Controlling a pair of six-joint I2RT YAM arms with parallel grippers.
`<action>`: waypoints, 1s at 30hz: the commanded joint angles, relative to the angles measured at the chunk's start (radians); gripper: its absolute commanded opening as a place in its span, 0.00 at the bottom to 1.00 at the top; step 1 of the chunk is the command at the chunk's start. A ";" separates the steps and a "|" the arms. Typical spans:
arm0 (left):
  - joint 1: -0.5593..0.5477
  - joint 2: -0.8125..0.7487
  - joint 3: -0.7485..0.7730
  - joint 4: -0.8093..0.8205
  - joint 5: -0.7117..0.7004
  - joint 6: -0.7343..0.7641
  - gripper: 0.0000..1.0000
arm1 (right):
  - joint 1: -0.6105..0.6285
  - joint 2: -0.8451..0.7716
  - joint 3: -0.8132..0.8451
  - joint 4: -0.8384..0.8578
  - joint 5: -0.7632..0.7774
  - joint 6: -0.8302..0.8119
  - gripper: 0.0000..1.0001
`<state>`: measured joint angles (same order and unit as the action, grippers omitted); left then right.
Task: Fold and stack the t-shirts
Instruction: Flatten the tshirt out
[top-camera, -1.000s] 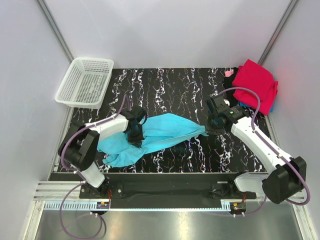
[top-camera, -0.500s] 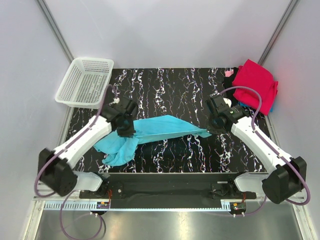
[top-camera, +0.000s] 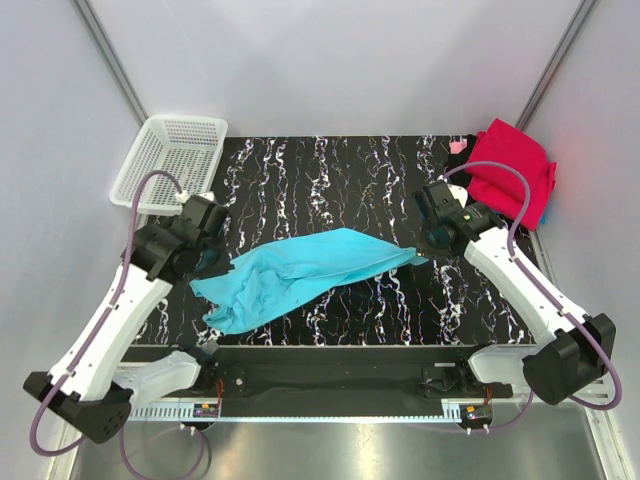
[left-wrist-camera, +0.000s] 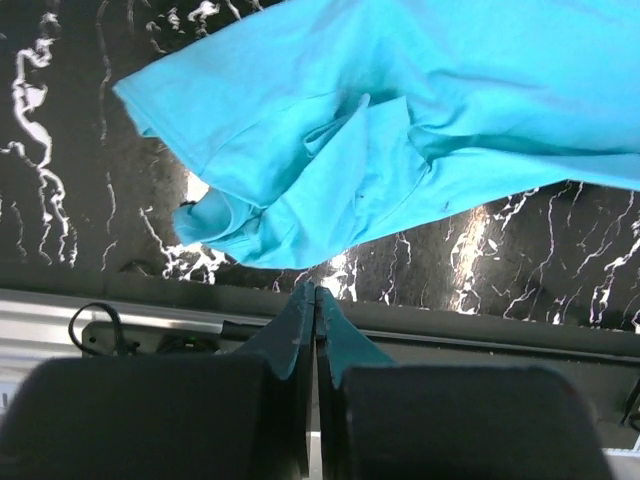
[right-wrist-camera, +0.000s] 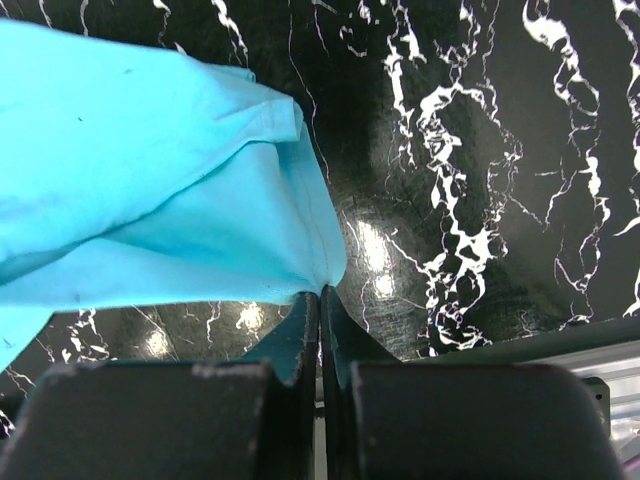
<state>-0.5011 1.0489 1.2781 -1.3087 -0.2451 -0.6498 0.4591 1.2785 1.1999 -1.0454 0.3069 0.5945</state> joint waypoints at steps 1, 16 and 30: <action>0.013 -0.059 0.069 -0.077 -0.059 0.009 0.00 | 0.007 -0.008 0.058 -0.022 0.055 -0.012 0.00; 0.102 0.035 -0.275 0.305 0.286 0.082 0.65 | 0.007 -0.008 0.027 -0.019 0.024 -0.002 0.00; 0.243 0.355 -0.224 0.517 0.355 0.173 0.55 | 0.007 -0.004 -0.019 0.015 0.001 0.004 0.00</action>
<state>-0.2649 1.3945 0.9833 -0.8551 0.0566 -0.5037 0.4591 1.2797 1.1843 -1.0519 0.3008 0.5919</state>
